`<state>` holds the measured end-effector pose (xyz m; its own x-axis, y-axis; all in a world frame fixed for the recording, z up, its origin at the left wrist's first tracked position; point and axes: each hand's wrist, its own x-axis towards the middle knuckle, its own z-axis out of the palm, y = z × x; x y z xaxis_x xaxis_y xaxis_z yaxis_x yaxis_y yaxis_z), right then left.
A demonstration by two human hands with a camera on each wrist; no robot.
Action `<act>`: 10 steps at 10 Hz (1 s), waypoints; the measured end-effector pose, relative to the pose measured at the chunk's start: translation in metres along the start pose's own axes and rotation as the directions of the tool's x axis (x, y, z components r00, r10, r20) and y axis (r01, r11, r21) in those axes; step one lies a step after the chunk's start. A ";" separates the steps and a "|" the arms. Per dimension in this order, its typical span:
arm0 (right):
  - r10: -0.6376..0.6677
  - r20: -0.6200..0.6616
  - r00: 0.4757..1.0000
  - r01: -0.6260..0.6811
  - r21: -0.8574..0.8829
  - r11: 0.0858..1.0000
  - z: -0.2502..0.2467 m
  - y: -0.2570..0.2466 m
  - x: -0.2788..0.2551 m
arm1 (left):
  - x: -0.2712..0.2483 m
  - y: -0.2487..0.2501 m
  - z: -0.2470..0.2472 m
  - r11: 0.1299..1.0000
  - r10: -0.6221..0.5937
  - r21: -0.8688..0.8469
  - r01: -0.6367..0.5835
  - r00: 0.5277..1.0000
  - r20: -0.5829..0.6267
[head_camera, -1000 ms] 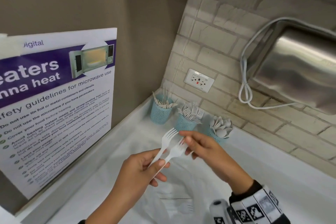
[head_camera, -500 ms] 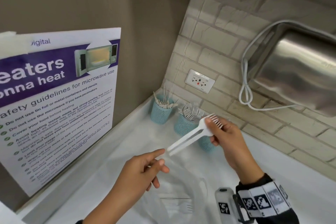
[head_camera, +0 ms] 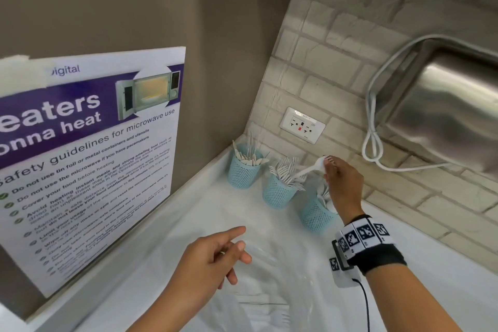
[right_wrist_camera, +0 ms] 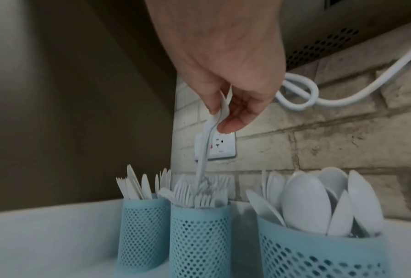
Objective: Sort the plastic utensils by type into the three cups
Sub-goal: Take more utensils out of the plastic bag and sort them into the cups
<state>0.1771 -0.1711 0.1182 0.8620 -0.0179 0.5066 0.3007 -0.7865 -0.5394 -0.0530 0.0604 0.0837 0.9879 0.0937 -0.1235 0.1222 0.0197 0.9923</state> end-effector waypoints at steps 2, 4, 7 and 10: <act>-0.062 0.124 0.990 0.088 -0.217 0.972 0.024 0.018 0.000 | 0.001 -0.003 -0.004 1.000 -0.014 -0.002 0.014 1.000 -0.021; -0.008 0.019 1.000 0.011 -0.192 0.981 0.021 0.015 0.008 | 0.002 -0.004 -0.003 1.000 -0.019 0.002 0.019 1.000 -0.020; -0.064 -0.014 0.998 0.062 -0.084 0.995 0.033 0.014 0.014 | 0.002 -0.003 -0.007 1.000 -0.019 0.000 0.019 0.999 -0.035; -0.058 -0.037 0.998 0.048 -0.209 0.977 0.034 0.007 0.001 | 0.002 -0.003 -0.009 1.000 -0.013 -0.004 0.013 0.999 -0.038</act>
<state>0.1935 -0.1559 0.0920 0.8275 0.0044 0.5615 0.2500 -0.8983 -0.3614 -0.0522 0.0693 0.0808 0.9820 0.1310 -0.1363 0.1342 0.0251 0.9906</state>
